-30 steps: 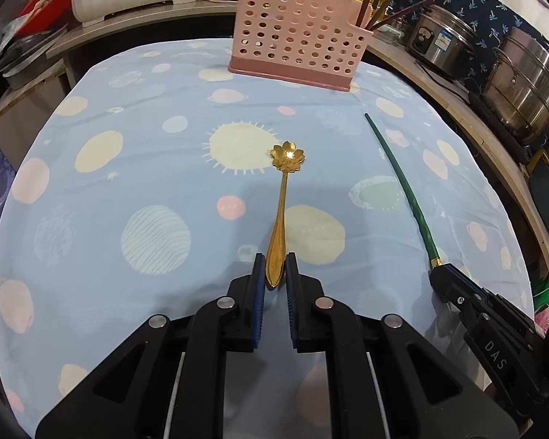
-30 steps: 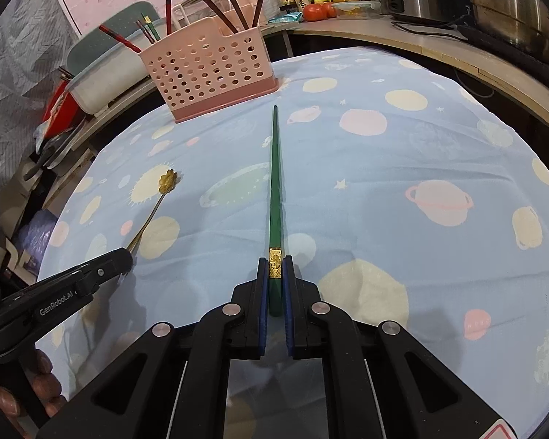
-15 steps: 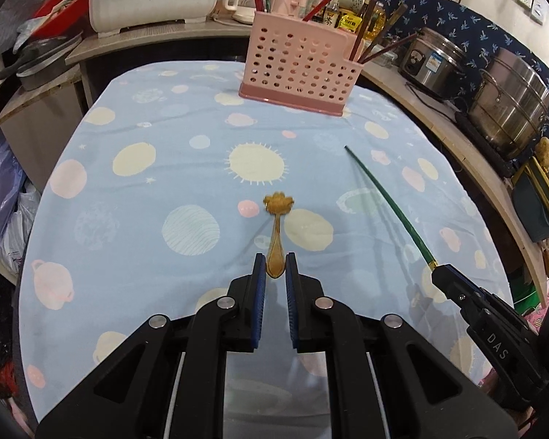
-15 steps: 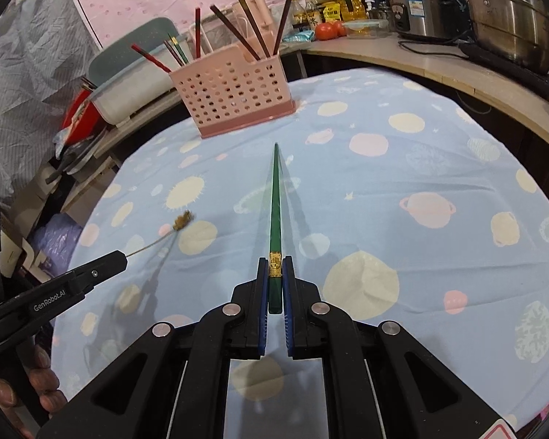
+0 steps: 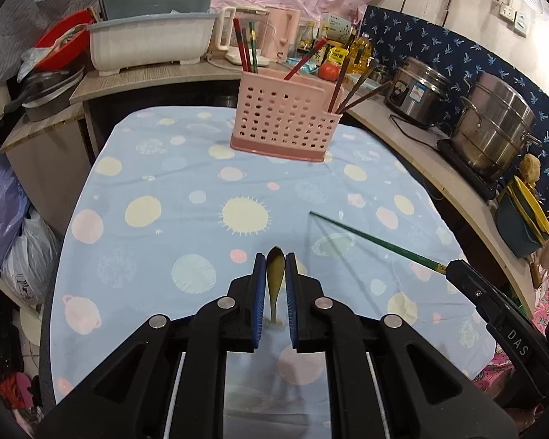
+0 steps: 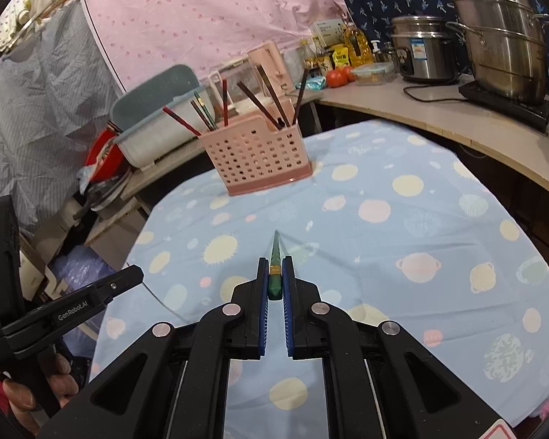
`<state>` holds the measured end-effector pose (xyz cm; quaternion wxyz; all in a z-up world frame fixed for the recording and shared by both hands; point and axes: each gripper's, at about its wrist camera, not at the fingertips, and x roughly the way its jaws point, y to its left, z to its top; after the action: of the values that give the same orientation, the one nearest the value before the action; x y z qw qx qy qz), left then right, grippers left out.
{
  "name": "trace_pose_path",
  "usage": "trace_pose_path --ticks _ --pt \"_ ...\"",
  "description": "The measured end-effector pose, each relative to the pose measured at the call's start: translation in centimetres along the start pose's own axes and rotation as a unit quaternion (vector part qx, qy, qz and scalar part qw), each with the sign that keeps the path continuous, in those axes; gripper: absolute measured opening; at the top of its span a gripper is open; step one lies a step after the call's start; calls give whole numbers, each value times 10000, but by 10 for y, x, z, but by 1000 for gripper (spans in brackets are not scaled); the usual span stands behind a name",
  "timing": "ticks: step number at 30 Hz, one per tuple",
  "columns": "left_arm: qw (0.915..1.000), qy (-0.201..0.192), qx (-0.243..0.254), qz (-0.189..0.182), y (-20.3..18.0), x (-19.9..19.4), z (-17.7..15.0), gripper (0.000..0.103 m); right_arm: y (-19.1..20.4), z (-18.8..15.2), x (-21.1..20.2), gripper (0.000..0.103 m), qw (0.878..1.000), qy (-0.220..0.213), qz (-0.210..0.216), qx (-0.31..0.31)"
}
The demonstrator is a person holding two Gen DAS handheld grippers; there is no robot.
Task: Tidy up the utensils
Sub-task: 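Lift the spoon and chopstick and carry both up to the pink basket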
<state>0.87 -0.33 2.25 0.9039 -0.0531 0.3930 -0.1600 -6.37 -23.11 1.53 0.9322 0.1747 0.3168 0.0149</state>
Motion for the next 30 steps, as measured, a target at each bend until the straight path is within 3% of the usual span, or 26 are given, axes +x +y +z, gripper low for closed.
trace_pose_path --ticks 17,30 --pt "9979 -648 29 -81 0 -39 53 10 -6 49 -25 7 9982 -383 335 324" --pt "9924 -1196 212 -173 -8 -35 140 10 -6 150 -9 7 9921 -1048 603 339"
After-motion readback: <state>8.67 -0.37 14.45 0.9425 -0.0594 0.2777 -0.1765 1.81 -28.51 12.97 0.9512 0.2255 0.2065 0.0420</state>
